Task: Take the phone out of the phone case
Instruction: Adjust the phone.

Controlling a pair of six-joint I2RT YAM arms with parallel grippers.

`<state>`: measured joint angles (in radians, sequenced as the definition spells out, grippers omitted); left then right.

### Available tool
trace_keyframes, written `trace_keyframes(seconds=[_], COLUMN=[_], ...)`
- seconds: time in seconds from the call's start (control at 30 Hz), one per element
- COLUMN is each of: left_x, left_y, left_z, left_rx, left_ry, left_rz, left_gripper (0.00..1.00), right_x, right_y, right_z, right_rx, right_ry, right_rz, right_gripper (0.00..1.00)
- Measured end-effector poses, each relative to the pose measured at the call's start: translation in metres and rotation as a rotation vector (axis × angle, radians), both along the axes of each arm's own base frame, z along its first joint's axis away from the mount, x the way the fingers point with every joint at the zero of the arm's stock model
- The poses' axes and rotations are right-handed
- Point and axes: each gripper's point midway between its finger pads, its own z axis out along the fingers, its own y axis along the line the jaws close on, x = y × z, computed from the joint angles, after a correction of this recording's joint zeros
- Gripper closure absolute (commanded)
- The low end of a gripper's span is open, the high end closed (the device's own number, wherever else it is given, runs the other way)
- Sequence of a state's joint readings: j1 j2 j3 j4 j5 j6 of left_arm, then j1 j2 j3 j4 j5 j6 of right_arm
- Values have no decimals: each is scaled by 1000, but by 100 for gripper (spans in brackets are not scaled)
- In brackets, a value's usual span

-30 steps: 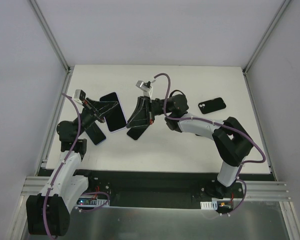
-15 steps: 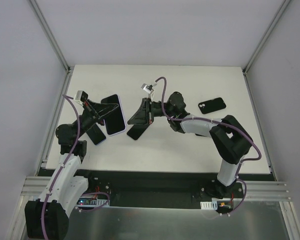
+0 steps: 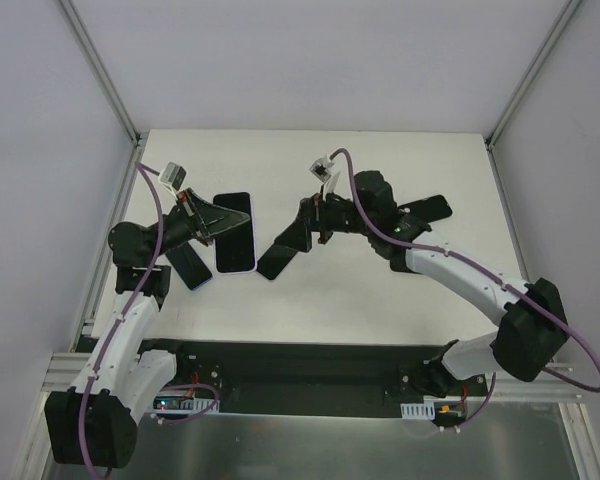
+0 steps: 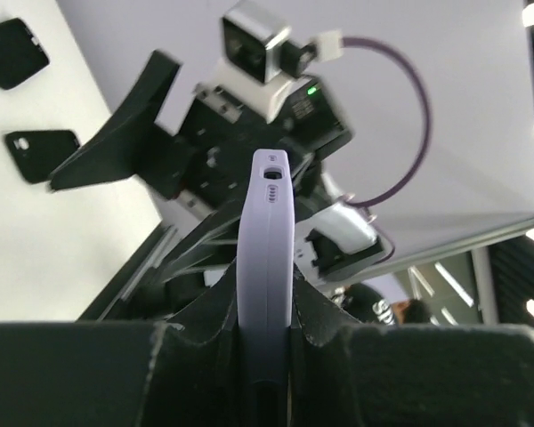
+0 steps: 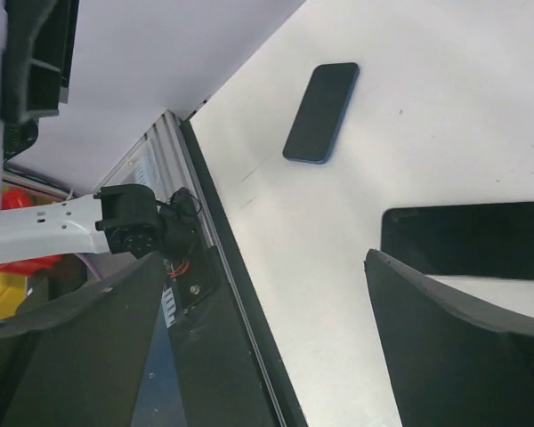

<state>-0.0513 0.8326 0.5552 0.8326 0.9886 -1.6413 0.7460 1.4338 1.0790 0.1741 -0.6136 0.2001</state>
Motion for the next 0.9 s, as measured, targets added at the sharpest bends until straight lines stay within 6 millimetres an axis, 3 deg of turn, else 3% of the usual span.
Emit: trace_keyframes(seconds=[0.13,0.3,0.57,0.77,0.9], left_x=[-2,-3,-15,-16,-18], left_y=[-5,-10,-16,-16,-16], left_z=[-12,-40,-74,-75,-76], left_rx=[89,159,206,216,220], left_ry=[-34,-9,6,-19,-29], left_rz=[-61,-150,-232,-236,-243], left_gripper=[100,100,100,100,100], right_x=[8,14,20,21,20], right_y=[-17,-23,4,15,16], right_z=[17,33,52,53,56], right_rx=[-56,-21,169,219,228], right_ry=[-29,54,284,382,377], right_rz=[-62,-63,74,116,125], right_gripper=[4,4,25,37,36])
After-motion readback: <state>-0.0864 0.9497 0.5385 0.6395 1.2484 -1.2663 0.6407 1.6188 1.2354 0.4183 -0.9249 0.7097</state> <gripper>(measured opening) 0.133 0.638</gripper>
